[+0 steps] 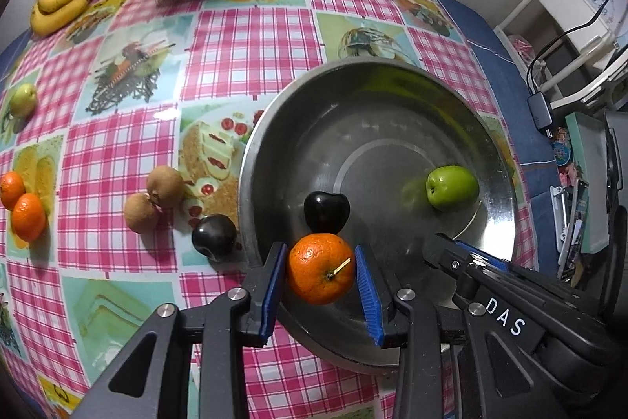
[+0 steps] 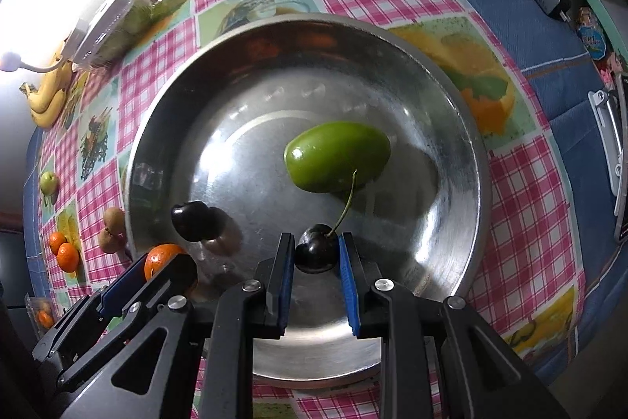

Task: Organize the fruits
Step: 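Lower the plum and tangerine into the steel bowl and open both grippers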

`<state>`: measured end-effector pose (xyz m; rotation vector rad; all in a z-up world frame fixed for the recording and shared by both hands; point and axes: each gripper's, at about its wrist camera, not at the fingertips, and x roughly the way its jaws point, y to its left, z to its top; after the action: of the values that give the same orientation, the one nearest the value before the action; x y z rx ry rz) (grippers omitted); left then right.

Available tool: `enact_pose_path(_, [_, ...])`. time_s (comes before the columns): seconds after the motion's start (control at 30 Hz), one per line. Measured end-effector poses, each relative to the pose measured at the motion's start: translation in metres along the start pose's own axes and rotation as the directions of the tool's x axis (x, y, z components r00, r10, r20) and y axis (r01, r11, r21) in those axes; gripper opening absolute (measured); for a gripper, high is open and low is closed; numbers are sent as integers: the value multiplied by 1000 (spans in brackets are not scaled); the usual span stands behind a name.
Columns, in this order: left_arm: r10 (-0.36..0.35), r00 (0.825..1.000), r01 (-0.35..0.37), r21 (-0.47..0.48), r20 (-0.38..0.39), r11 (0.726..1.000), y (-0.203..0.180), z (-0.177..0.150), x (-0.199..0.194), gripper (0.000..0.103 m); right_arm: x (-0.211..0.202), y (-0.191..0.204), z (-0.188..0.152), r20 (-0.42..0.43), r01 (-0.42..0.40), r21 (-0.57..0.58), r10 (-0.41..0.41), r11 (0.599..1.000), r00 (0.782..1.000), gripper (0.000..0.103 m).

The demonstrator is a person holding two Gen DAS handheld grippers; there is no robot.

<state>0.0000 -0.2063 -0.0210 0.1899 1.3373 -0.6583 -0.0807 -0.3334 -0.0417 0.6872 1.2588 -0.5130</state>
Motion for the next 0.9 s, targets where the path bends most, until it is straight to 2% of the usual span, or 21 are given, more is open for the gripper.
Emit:
enact_pose_path(0.27, [-5, 1000, 5, -7, -5, 1000, -2, 1, 3, 38, 4, 0, -1, -15, 12, 13, -11, 1000, 1000, 25])
enact_pose_path(0.33, [-10, 1000, 9, -11, -7, 1000, 0, 1, 2, 39, 3, -1, 1, -14, 20, 16, -20, 1000, 1000, 29])
enact_pose_path(0.43, [-23, 1000, 23, -24, -10, 999, 3, 0, 0, 40, 2, -6, 1, -7, 27, 33, -27, 999, 1000, 41])
enact_pose_path(0.7, [-42, 999, 43, -38, 25, 998, 8, 3, -14, 51, -15, -7, 2, 48, 15, 43, -17, 999, 999, 49])
enact_pose_path(0.9, [-39, 997, 42, -45, 74, 998, 12, 7, -32, 52, -39, -4, 1, 119, -5, 30, 1, 1000, 993, 50])
